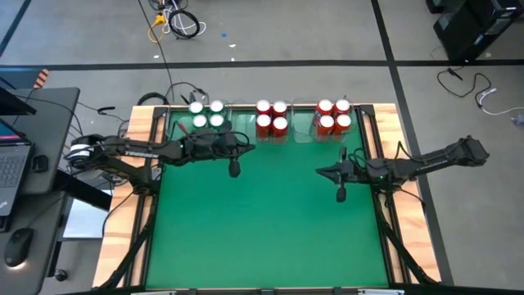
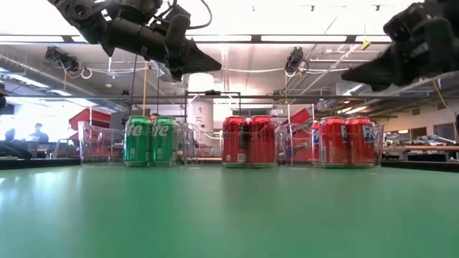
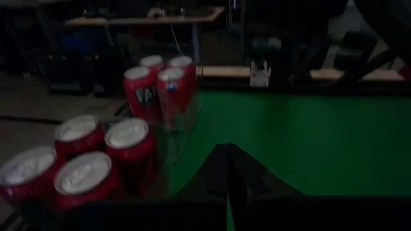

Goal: Sort soda cans
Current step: Return to Home Position

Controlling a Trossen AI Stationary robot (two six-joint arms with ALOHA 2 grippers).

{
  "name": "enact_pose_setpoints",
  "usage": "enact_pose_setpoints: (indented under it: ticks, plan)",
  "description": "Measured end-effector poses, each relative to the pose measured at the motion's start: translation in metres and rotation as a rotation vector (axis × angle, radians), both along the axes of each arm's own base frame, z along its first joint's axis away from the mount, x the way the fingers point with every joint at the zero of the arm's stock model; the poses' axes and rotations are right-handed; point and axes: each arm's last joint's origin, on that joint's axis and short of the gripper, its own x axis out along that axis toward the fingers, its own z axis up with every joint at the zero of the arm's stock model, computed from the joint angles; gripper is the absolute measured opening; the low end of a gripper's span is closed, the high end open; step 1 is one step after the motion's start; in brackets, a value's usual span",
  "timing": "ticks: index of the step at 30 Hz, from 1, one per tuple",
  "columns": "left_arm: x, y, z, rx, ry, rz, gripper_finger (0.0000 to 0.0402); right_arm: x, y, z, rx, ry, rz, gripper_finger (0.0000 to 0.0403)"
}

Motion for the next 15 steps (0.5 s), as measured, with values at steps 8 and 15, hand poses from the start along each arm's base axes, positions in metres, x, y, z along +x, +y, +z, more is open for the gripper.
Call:
enact_pose_setpoints:
  ticks: [8, 15]
  plan:
    - [-0.012, -0.002, 0.006, 0.024, -0.037, -0.001, 0.0000, -0.023, -0.004, -0.015, 0.082, -0.061, 0.095, 0.0000]
    - [-0.038, -0.008, 0.007, 0.023, -0.104, 0.000, 0.0000, -0.038, -0.008, -0.005, 0.040, -0.171, 0.122, 0.0000]
